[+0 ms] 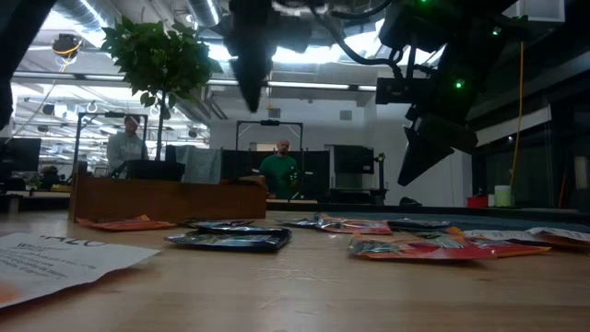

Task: Pick & Place Tea
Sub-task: Put the orange tea bag into the right section of the wooden organizer

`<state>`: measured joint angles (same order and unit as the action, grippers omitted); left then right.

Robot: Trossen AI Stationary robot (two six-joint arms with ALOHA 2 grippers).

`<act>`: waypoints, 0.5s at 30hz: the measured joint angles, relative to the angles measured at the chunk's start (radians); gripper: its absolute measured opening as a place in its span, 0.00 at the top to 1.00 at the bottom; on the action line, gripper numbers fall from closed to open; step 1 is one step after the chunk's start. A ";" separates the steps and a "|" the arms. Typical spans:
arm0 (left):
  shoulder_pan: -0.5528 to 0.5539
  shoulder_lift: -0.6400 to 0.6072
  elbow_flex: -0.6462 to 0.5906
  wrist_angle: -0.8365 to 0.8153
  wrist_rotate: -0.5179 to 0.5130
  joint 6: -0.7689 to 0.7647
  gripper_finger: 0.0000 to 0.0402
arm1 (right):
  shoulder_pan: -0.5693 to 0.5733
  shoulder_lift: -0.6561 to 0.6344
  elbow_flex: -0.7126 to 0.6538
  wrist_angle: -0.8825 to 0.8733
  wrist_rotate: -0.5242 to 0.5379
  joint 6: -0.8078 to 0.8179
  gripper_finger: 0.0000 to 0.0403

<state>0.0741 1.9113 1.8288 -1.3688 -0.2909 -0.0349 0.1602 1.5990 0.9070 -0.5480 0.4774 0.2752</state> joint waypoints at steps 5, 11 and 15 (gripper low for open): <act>0.008 -0.173 -0.190 0.220 0.084 0.015 0.79 | 0.000 0.000 0.000 0.005 0.000 -0.012 0.97; 0.056 -0.402 -0.515 0.357 0.079 -0.134 0.79 | 0.000 0.000 0.000 0.056 0.000 -0.029 0.97; 0.068 -0.539 -0.717 0.544 0.133 -0.209 0.79 | -0.002 0.000 0.000 0.153 -0.015 -0.072 0.97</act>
<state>0.1420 1.3728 1.1114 -0.8252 -0.1582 -0.2434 0.1583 1.5990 0.9070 -0.3950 0.4624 0.2028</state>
